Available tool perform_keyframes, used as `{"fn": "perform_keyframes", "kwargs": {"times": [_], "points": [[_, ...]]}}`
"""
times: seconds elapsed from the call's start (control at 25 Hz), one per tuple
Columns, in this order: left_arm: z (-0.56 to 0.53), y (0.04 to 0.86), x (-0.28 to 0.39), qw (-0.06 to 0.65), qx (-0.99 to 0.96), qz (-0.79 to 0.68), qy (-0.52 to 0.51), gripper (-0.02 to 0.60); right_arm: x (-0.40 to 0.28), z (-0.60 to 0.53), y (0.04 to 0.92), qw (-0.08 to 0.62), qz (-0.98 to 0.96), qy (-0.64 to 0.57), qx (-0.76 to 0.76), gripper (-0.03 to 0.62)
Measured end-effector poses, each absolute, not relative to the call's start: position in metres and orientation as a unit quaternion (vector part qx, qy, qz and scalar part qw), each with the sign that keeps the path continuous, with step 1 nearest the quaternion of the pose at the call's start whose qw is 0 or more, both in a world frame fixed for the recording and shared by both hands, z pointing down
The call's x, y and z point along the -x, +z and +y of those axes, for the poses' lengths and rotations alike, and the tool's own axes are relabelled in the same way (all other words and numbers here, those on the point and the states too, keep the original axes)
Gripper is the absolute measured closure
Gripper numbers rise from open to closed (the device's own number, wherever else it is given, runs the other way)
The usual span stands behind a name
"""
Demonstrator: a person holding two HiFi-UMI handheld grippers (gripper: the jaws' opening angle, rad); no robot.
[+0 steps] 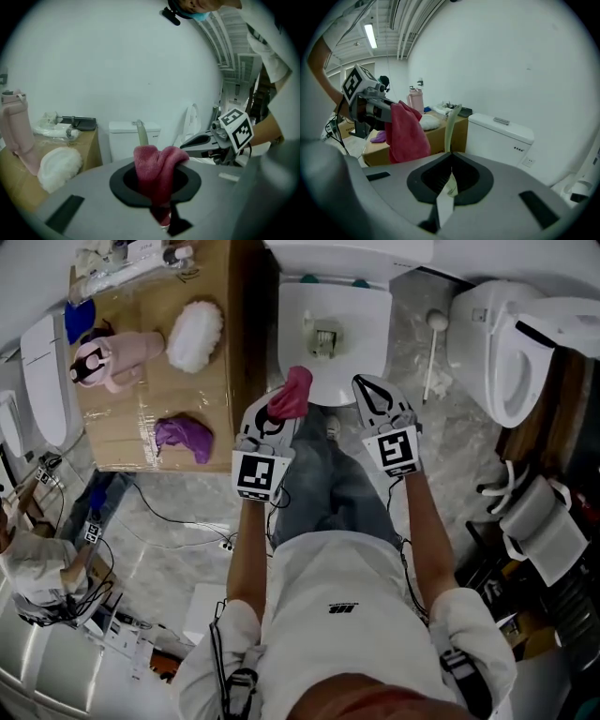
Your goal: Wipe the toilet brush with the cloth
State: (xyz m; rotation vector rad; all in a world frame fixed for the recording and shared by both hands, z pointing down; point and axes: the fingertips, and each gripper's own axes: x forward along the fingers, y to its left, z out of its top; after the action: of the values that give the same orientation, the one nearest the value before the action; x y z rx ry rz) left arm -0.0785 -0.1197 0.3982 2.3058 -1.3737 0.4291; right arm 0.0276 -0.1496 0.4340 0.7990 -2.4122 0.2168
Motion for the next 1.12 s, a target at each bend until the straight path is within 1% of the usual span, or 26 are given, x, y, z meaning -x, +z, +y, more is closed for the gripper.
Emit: {"fn": "perform_keyframes", "kwargs": {"times": [0.36,0.52,0.84,1.12], "points": [[-0.133,0.451,0.078,0.226,-0.824,-0.501,0.141,0.531,-0.025,-0.172,0.505,0.324,-0.901,0.059,-0.282,0.597],[-0.141,0.475,0.075,0.231,-0.82,-0.506,0.132,0.531,-0.026,-0.178,0.536,0.352,-0.893,0.05,-0.275,0.597],[-0.152,0.518,0.066,0.224,-0.825,-0.5,0.138,0.529,-0.021,-0.183,0.592,0.37,-0.895,0.025,-0.248,0.595],[-0.152,0.55,0.056,0.219,-0.83,-0.493,0.14,0.529,-0.014,-0.185,0.629,0.378,-0.899,0.0,-0.223,0.576]]}}
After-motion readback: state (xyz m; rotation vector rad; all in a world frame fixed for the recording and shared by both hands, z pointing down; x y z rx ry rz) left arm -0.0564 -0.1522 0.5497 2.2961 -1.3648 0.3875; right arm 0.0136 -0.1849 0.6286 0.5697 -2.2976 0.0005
